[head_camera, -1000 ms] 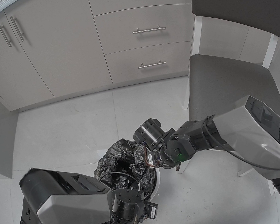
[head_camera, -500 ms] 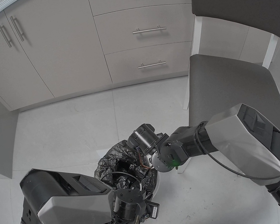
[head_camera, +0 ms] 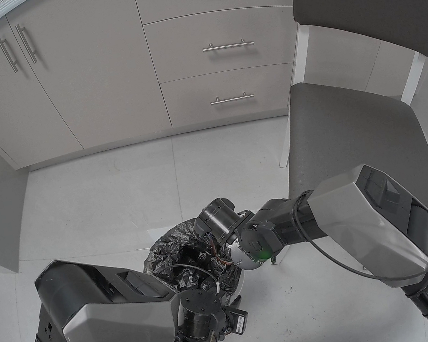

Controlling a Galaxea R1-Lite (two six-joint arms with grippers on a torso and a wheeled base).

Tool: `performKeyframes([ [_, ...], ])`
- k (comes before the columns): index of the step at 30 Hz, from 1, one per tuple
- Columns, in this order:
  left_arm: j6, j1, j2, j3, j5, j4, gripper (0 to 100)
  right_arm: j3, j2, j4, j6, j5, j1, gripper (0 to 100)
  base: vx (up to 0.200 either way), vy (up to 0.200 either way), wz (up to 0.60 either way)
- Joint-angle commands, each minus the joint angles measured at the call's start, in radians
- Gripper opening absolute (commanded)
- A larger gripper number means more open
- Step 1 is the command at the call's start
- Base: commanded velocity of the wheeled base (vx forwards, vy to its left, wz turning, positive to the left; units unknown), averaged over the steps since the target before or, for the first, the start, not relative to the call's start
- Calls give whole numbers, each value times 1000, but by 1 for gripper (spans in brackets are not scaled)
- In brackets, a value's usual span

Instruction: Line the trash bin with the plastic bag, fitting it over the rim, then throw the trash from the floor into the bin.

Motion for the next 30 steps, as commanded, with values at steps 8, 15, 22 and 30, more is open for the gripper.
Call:
performKeyframes([
  [8, 0, -36, 34, -3, 1, -3, 100, -20, 8, 1, 0, 0, -5, 100, 0, 0, 0],
  [15, 0, -64, 78, 0, -1, -34, 100, -21, 21, -6, 3, 0, -12, 100, 0, 0, 0],
  [22, -6, -78, 100, -8, -1, -37, 100, -23, 24, -7, 3, 1, -15, 100, 0, 0, 0],
  [30, -9, -111, 121, -18, -1, -37, 100, -43, 40, -6, 4, 1, -15, 100, 0, 0, 0],
])
